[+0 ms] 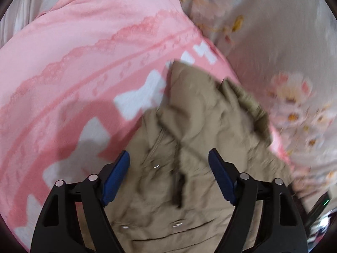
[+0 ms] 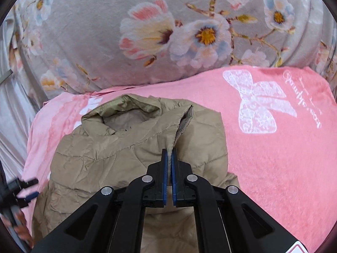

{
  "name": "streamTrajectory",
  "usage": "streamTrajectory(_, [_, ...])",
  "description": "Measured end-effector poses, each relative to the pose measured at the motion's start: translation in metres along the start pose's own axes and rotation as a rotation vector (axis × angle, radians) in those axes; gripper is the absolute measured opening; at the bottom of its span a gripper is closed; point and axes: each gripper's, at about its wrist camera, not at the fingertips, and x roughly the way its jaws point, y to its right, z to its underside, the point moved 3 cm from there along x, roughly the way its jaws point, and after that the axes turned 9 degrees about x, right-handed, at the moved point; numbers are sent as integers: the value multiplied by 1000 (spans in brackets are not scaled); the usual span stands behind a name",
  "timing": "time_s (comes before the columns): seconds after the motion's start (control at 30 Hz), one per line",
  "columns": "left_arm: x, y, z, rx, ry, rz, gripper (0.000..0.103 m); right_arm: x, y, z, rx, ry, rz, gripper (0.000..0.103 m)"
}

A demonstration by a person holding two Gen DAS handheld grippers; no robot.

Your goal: Fold large clothes

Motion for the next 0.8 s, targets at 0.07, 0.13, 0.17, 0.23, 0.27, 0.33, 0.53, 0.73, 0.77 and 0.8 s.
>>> streamTrajectory(0.07, [-12, 11, -3, 3, 54, 14, 74, -2, 1, -1, -3, 2, -4, 3])
streamTrajectory(0.13, [-8, 21, -5, 25, 49, 29, 74, -3, 1, -2, 0, 5, -12, 3])
streamTrajectory(0.17, [3, 25, -5, 35, 14, 42, 74, -4, 1, -2, 3, 8, -21, 3])
streamTrajectory(0.23, [30, 25, -4, 9, -63, 66, 74, -5, 0, -3, 5, 14, -31, 3])
streamTrajectory(0.27, [44, 22, -3, -27, -100, 88, 73, -6, 0, -3, 7, 15, -35, 3])
streamTrajectory(0.33, [56, 15, -1, -76, -99, 101, 73, -7, 0, -3, 5, 16, -39, 3])
streamTrajectory(0.53, [77, 7, -13, -58, -53, 14, 34, -6, 6, 2, -3, 8, -38, 3])
streamTrajectory(0.73, [46, 16, -22, 46, 50, -52, 7, -3, 12, 16, -13, 7, -20, 3])
streamTrajectory(0.77, [41, 17, -20, 76, 64, -82, 1, 0, 15, 21, -11, -2, 1, 3])
streamTrajectory(0.8, [38, 16, -17, 116, 79, -154, 0, 9, 20, 29, -13, -29, 34, 3])
